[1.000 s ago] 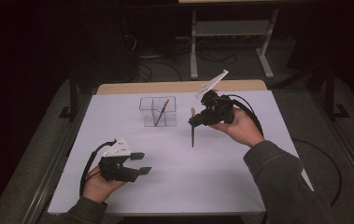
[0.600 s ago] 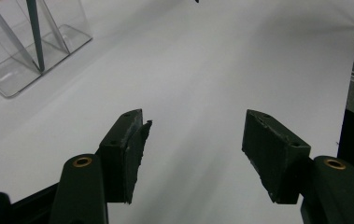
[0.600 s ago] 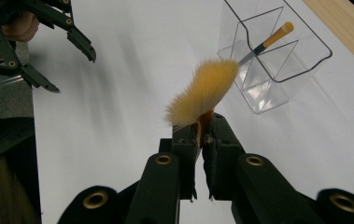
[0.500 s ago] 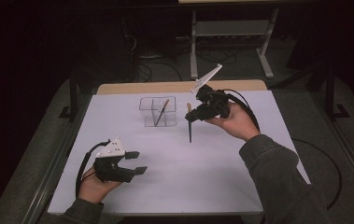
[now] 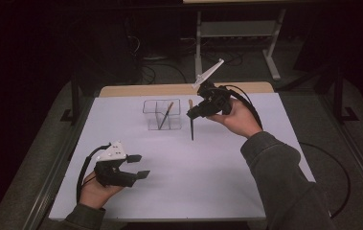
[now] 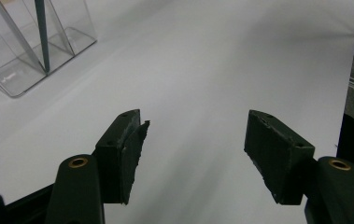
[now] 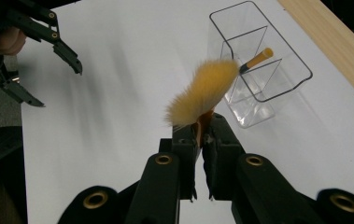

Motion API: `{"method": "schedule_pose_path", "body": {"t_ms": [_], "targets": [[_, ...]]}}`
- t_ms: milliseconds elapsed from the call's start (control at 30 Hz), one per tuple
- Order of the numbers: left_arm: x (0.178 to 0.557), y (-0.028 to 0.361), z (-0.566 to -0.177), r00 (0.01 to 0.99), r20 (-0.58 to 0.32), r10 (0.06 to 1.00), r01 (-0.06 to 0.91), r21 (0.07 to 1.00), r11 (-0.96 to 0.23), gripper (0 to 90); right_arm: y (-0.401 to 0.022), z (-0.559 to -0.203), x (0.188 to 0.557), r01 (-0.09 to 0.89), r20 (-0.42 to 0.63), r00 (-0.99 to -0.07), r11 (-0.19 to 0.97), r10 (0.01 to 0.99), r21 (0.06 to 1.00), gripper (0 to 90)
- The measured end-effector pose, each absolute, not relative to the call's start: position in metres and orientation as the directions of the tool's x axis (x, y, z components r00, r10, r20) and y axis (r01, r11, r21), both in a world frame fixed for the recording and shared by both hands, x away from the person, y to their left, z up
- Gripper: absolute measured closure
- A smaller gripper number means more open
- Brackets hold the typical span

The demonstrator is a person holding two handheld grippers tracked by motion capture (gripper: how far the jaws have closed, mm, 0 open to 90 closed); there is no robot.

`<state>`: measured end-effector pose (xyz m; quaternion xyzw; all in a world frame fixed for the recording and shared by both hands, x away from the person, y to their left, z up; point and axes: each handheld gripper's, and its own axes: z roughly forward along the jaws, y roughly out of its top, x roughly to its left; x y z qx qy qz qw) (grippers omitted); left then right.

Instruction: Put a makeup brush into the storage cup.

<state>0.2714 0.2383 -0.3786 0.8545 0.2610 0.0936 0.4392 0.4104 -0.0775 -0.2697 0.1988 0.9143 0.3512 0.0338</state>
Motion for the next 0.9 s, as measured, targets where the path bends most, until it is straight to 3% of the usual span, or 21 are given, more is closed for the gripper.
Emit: {"method": "schedule_pose_path", "body": {"t_ms": [900], "targets": [[0.274,0.245,-0.379,0.844,-0.059,0.532,0.361,0.797,-0.484,35.3,-0.056,-0.263,0.443,0.351,0.05,-0.904,0.67,0.425,0.655,83.1]]}}
